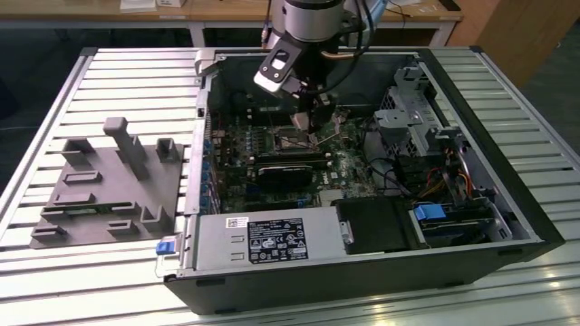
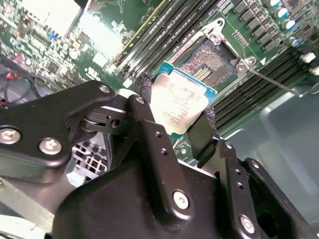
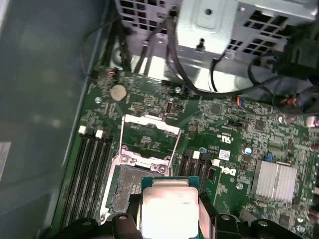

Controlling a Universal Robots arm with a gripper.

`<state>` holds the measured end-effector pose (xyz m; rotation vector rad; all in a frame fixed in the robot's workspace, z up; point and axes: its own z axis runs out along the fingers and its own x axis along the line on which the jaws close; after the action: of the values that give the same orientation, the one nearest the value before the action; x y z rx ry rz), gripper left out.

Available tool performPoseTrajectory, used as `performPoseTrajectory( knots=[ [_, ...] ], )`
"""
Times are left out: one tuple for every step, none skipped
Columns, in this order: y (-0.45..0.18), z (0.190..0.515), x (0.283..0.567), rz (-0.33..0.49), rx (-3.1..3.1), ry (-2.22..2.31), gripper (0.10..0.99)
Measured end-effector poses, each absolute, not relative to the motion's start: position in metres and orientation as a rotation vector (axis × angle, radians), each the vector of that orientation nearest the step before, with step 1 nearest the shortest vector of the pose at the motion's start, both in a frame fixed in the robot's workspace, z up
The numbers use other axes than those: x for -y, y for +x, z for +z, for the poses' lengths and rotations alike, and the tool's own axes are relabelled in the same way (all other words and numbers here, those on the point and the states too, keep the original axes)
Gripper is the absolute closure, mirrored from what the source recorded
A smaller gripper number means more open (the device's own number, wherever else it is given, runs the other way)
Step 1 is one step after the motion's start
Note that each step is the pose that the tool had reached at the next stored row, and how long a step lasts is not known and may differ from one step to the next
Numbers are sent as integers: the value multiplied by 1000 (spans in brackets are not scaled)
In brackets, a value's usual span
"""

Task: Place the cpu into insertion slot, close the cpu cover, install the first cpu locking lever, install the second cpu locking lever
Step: 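Place the cpu into insertion slot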

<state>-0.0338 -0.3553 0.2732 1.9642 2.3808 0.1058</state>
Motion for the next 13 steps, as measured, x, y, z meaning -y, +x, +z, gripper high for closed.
performPoseTrajectory(
  knots=[
    [-34,272,355,103,-2367,1976,549],
    [-34,272,355,99,-2354,1988,549],
    [-34,271,355,95,-2341,1999,549],
    [-34,270,355,91,-2329,2009,549],
    [-34,269,355,86,-2317,2019,549],
    [-34,269,355,80,-2307,2025,549],
    [-34,268,355,74,-2300,2028,549],
    [-34,267,355,68,-2294,2029,549],
    [-34,266,354,62,-2290,2028,549],
    [-34,265,354,53,-2286,2026,549],
    [-34,264,353,44,-2283,2022,549],
    [-34,263,352,36,-2280,2019,549],
    [-34,261,351,31,-2277,2017,549]
  ],
)
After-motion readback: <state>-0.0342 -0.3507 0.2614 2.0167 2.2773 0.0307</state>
